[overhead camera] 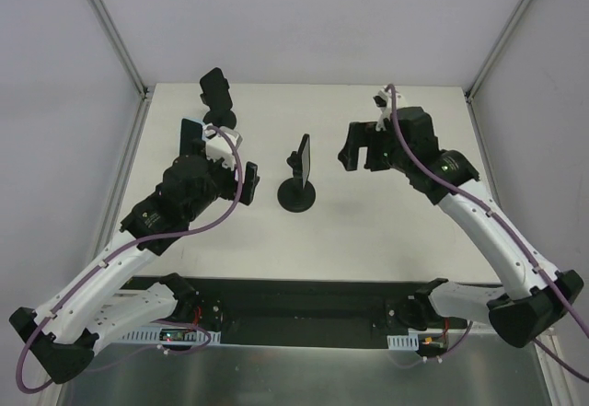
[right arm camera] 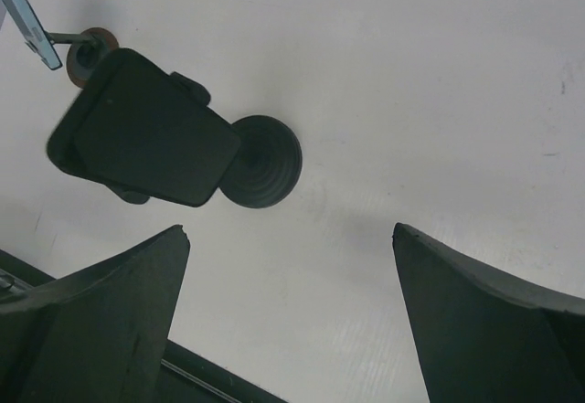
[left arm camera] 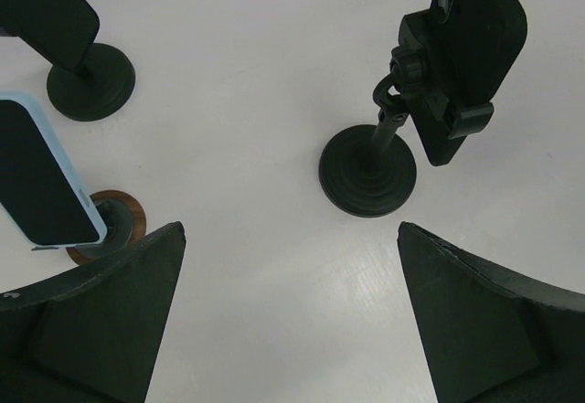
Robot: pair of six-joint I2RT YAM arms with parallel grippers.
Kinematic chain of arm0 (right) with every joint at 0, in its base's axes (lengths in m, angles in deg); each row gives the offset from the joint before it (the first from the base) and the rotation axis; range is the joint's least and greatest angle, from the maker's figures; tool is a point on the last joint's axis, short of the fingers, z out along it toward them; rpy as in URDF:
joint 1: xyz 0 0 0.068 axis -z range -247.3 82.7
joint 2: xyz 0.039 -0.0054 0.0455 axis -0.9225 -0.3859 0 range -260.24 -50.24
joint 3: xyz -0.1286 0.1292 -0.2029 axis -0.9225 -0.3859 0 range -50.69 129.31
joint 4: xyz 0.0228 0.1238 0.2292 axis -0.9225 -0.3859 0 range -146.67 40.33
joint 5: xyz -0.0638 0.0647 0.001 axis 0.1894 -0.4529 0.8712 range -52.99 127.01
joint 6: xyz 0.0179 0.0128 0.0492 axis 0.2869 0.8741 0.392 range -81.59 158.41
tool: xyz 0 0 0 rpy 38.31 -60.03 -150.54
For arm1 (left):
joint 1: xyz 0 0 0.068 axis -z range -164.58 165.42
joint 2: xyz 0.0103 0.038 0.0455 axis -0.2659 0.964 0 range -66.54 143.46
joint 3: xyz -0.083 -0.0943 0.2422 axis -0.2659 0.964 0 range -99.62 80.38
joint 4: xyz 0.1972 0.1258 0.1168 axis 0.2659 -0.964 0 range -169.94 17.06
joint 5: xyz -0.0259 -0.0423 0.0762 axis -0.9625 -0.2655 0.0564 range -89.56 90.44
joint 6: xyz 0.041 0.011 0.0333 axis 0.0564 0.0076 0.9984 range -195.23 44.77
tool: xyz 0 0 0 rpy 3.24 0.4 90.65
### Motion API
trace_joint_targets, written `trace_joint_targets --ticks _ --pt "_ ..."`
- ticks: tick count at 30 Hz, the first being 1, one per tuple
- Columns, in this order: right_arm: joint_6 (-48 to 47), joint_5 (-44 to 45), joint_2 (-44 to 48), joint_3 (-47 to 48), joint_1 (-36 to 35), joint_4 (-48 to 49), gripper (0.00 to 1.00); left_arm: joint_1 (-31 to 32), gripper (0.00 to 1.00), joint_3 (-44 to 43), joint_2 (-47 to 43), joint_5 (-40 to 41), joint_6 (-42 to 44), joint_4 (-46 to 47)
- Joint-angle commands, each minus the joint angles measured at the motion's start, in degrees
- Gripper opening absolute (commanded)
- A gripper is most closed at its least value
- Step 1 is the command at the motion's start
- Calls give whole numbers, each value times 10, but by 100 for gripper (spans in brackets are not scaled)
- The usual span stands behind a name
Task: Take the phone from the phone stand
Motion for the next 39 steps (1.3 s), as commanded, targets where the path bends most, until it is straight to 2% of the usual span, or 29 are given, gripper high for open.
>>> trace_joint_targets --ticks 1,8,12,21,25,30,39 --pt "28 112 -47 84 -76 -18 96 -3 99 7 0 6 53 8" --pt "13 250 -145 206 -171 -29 96 -4 99 14 18 44 46 8" --pt "10 271 -194 264 -209 -35 96 -4 99 16 21 67 42 8" --pt "9 333 -271 287 -254 -45 99 -4 99 19 11 73 33 8" --pt "10 358 -285 278 -262 -46 88 -4 99 19 10 70 32 8" --pt "8 345 -291 269 -266 -46 75 -4 99 19 4 56 30 8" --pt "-19 289 -235 210 -266 -14 32 -3 99 31 -3 -19 40 24"
